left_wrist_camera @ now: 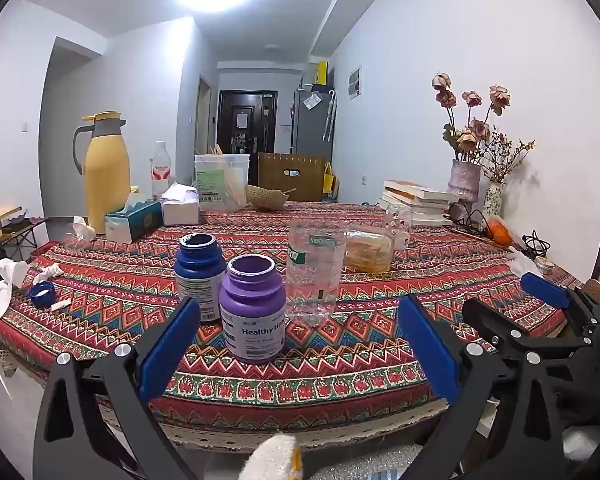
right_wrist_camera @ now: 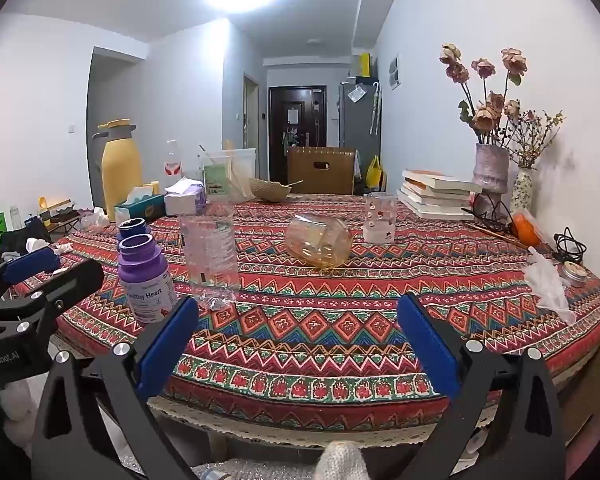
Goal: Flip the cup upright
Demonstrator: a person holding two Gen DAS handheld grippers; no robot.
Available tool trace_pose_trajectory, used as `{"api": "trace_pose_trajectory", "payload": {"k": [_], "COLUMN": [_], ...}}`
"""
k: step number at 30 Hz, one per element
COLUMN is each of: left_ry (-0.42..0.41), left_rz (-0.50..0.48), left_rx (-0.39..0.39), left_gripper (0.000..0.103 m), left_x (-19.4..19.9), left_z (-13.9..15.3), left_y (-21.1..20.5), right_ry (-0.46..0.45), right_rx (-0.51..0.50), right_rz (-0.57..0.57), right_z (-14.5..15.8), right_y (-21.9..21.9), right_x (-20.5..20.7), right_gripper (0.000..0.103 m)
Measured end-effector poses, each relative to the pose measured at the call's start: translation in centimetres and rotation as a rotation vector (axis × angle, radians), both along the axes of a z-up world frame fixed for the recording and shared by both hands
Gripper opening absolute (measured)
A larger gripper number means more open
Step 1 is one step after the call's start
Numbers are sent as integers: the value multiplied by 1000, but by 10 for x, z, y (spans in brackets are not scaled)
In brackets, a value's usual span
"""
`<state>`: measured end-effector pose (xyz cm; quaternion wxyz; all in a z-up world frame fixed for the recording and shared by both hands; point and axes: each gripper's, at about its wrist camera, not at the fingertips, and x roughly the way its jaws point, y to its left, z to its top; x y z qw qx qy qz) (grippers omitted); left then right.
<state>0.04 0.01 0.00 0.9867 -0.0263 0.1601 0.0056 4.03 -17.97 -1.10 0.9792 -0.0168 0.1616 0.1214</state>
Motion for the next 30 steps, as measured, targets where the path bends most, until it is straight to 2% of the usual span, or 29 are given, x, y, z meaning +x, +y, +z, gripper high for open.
{"api": "trace_pose_trajectory", "payload": {"k": [30], "left_ry": [-5], "left_rz": [-6], "left_rx": [-10], "left_gripper": [96], "left_x": [0], "left_z": [-5], "left_y": [-1], "right_ry": [-2], "right_rx": [-4], "right_rz": [-2], "right_z": [-2], "right_y": [-1], "right_x": [1], "right_gripper": [96]}}
